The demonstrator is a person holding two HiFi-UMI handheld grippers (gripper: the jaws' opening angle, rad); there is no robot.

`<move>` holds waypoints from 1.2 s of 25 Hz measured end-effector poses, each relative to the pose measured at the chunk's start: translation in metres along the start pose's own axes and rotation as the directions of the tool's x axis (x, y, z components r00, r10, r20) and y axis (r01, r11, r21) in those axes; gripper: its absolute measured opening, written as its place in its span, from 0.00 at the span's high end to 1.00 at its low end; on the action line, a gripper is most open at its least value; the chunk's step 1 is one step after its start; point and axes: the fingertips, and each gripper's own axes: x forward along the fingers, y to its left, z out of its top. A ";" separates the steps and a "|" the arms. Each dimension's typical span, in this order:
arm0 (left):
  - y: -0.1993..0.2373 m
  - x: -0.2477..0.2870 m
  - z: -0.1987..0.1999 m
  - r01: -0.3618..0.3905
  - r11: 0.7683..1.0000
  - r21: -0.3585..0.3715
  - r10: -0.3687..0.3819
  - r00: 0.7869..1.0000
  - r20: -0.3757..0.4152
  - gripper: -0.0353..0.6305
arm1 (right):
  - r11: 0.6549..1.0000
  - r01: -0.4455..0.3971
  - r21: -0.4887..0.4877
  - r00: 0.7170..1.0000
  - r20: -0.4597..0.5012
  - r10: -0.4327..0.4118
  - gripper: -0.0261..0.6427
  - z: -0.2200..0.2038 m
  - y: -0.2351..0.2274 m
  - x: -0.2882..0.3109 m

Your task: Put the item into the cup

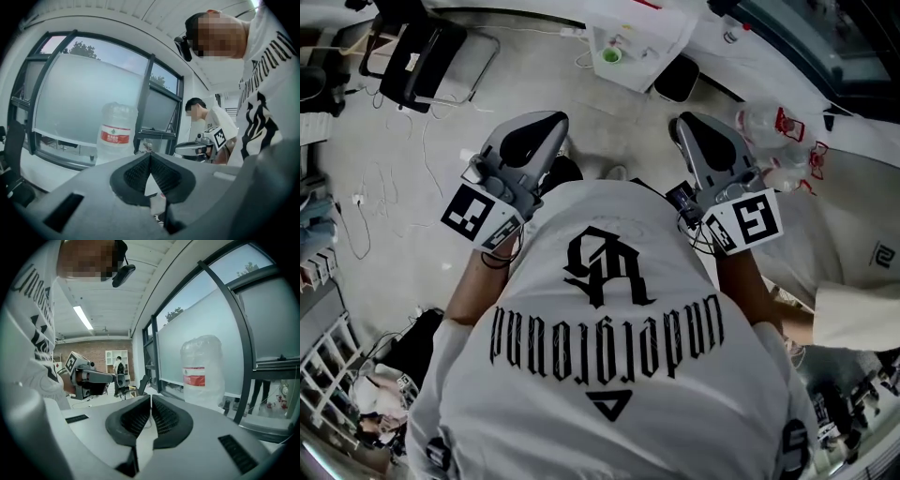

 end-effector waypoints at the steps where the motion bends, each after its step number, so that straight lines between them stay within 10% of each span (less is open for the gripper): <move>1: -0.002 -0.004 0.000 -0.001 1.000 0.003 0.001 1.000 -0.002 0.93 | 1.000 -0.004 0.000 1.000 0.001 0.004 0.93 0.000 0.005 -0.001; 30: 0.016 -0.206 -0.015 0.252 0.967 0.045 -0.253 0.968 0.009 0.93 | 0.987 0.161 0.010 0.987 0.010 -0.161 0.93 0.011 0.252 0.038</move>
